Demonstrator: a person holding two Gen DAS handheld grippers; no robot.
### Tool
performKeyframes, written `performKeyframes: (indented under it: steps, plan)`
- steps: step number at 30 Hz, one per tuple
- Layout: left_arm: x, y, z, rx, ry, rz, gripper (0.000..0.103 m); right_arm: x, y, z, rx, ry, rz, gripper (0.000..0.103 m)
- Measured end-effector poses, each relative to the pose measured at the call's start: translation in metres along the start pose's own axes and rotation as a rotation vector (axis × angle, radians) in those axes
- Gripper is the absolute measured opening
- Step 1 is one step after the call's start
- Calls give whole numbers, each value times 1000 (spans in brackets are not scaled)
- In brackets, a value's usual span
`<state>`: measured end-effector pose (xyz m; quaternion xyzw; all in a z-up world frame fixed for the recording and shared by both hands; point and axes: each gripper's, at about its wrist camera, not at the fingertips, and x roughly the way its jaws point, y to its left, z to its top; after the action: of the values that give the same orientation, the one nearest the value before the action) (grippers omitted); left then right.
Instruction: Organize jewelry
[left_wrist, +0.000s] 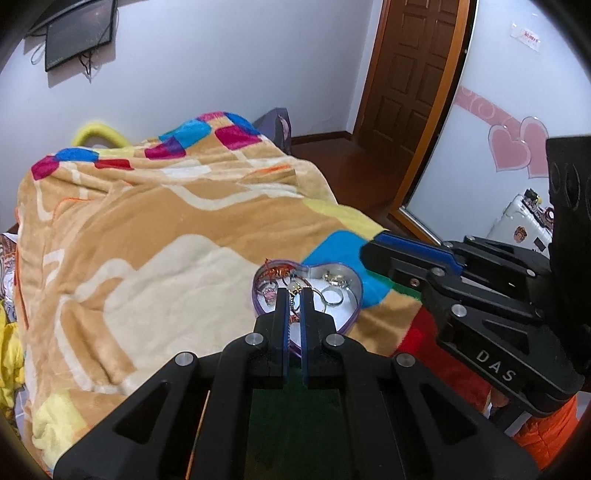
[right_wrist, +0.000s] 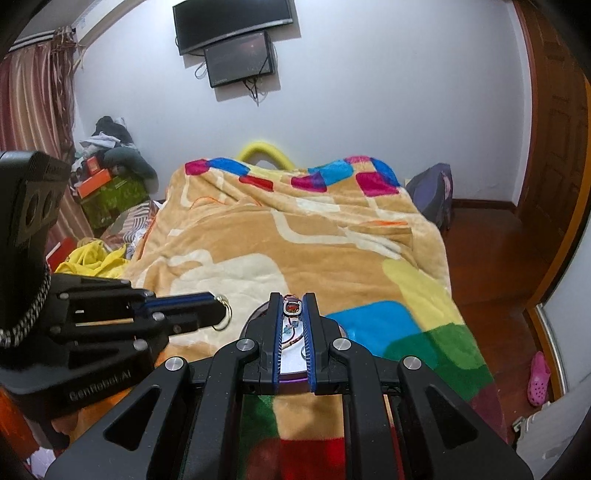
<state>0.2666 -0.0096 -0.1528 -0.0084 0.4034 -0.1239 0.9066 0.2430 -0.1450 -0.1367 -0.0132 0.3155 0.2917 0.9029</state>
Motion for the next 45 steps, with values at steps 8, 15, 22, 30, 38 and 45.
performKeyframes:
  steps: [8,15,22,30,38,45]
  plan:
    - [22,3,-5,1,48,-16,3,27,-13,-9,43,98,42,9]
    - [24,7,-5,-10,60,-30,3,35,-15,-16,49,139,59,9]
    - [7,17,-5,-38,33,-7,10,39,-12,-17,57,194,68,14]
    - [-30,24,-1,-66,-40,32,29,10,-5,-8,50,139,49,17]
    - [-103,0,6,-30,-217,83,38,-68,10,16,22,-54,-5,17]
    - [-186,-29,2,-5,-446,123,50,-159,42,27,-28,-299,-67,17]
